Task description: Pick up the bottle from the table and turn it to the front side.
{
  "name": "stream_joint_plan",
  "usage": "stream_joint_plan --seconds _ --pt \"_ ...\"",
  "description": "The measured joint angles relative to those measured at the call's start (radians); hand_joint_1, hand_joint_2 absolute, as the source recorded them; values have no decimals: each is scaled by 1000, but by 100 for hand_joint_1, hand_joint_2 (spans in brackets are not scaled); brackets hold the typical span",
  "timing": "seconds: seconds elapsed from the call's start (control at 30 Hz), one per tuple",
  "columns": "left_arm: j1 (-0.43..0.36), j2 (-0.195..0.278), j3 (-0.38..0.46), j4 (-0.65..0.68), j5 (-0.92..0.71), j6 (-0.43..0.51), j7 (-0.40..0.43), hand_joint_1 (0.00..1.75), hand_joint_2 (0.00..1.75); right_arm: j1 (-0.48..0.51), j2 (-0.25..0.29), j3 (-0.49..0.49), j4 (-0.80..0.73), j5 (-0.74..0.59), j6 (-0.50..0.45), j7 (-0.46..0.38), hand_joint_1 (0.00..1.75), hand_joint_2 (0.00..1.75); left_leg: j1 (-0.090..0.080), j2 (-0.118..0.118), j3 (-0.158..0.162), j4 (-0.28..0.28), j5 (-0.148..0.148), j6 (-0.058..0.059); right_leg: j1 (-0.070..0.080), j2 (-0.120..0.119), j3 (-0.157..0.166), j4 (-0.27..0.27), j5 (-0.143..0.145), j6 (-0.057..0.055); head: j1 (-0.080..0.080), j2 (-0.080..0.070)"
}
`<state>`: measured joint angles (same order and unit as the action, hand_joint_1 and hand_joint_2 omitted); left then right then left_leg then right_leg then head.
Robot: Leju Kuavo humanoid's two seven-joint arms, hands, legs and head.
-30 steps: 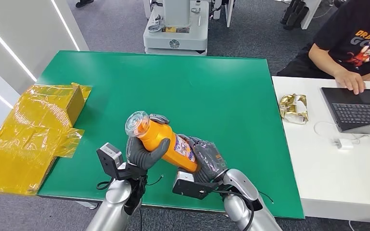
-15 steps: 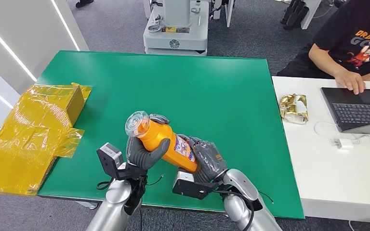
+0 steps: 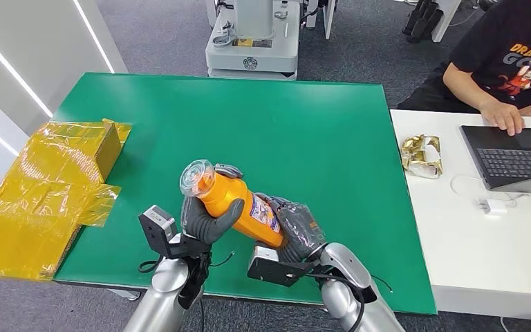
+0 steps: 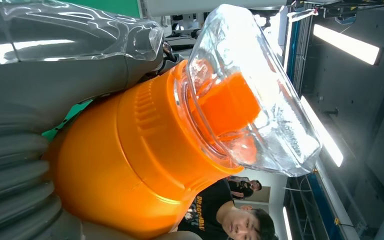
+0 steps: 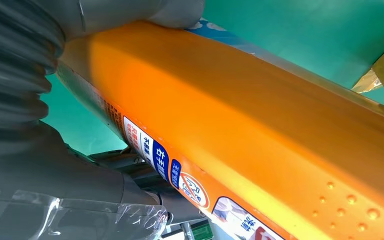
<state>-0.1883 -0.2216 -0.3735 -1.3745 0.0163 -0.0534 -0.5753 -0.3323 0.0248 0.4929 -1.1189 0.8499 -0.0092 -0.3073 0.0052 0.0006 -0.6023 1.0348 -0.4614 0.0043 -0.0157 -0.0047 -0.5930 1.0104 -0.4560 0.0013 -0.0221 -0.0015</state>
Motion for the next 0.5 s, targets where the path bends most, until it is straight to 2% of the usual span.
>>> stream_joint_plan --seconds 0.5 --pt "0 0 0 0 0 0 0 106 175 0 0 0 0 0 0 0 175 175 0 0 0 0 0 0 0 0 0 0 0 0 0 0"
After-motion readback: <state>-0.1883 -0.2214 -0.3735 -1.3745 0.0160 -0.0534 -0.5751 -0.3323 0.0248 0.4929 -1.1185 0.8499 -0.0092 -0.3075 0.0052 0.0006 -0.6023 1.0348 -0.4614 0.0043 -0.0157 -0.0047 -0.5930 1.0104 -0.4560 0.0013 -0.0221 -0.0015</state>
